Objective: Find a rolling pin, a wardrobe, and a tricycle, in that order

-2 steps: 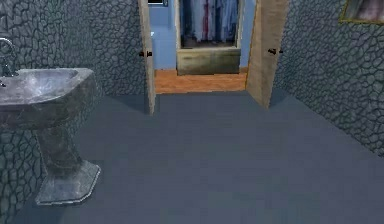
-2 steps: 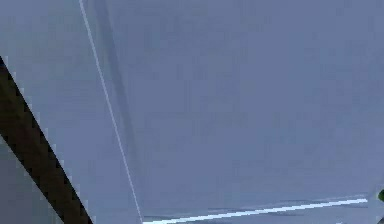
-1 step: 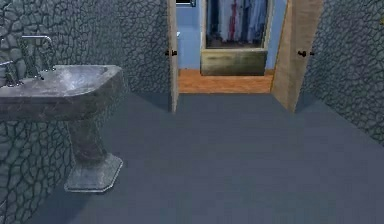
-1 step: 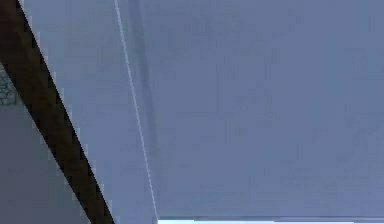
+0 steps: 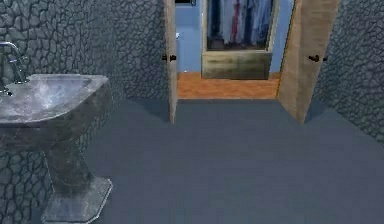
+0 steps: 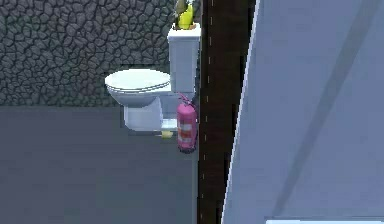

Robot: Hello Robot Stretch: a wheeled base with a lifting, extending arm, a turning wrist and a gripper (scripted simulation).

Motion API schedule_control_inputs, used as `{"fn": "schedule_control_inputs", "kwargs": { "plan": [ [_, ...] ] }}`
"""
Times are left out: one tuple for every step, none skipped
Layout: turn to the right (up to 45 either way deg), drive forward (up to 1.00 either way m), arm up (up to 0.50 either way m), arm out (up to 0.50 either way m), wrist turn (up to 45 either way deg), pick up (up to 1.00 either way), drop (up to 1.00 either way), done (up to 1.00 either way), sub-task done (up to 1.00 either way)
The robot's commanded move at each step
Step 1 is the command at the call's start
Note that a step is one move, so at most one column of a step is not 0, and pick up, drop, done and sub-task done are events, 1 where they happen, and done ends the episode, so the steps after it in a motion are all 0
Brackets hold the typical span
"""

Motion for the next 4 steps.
{"fn": "schedule_control_inputs", "kwargs": {
  "plan": [
    [6.0,0.00,0.00,0.00,0.0,0.00,0.00,0.00,0.00],
    [0.0,1.00,0.00,0.00,0.0,0.00,0.00,0.00,0.00],
    [0.0,1.00,0.00,0.00,0.0,0.00,0.00,0.00,0.00],
    [9.0,0.00,0.00,0.00,0.0,0.00,0.00,0.00,0.00]
  ]
}}
